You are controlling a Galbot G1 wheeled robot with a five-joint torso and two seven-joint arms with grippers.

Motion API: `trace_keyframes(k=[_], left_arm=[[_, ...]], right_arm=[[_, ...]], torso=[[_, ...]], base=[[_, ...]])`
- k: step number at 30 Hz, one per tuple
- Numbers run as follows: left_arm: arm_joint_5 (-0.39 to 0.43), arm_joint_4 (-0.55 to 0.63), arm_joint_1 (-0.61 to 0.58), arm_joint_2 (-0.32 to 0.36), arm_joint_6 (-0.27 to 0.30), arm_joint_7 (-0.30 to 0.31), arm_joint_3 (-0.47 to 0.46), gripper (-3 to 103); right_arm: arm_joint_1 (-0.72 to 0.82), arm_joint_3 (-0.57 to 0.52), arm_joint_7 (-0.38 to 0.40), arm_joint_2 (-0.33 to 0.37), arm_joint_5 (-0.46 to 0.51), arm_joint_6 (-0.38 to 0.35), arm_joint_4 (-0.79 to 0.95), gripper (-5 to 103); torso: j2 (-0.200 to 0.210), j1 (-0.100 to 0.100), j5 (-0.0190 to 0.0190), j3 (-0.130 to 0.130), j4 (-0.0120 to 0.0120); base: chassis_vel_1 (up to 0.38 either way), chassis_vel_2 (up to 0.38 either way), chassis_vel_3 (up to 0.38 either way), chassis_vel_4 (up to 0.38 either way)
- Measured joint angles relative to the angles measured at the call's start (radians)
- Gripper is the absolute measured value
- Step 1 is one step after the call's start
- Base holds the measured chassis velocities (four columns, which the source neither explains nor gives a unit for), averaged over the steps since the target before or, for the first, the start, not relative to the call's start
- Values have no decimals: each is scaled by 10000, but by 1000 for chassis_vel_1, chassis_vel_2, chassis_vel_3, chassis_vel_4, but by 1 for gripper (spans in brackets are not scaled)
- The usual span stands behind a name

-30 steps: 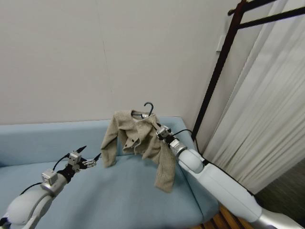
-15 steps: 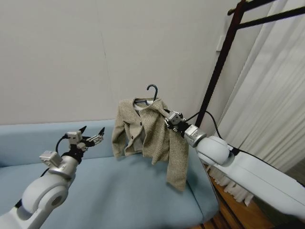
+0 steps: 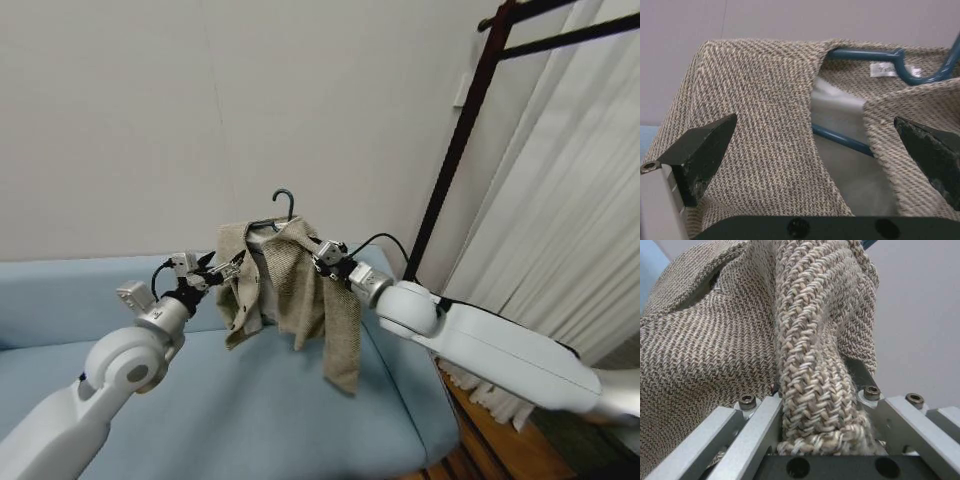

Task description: Pick up the clothes from the sofa and hang them on the clothes hanger.

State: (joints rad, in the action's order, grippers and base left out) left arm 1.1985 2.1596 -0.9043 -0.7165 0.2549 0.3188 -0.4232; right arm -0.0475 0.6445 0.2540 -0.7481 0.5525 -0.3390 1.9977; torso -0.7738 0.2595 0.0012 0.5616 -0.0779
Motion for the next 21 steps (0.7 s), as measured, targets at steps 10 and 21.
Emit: trace_keyframes(k=[10, 21], left_arm=[[-130, -850, 597, -174, 345, -63, 205, 100], [-356, -1102, 952, -104, 719, -65, 410, 93]], right_arm=[[-70, -44, -37, -201, 397, 2, 20, 13], [-57, -90, -145, -469, 471, 7, 63, 13]], torso=[[0, 0, 1, 0, -1], [0, -2, 2, -2, 2]], base=[[0, 0, 0, 0], [0, 0, 0, 0]])
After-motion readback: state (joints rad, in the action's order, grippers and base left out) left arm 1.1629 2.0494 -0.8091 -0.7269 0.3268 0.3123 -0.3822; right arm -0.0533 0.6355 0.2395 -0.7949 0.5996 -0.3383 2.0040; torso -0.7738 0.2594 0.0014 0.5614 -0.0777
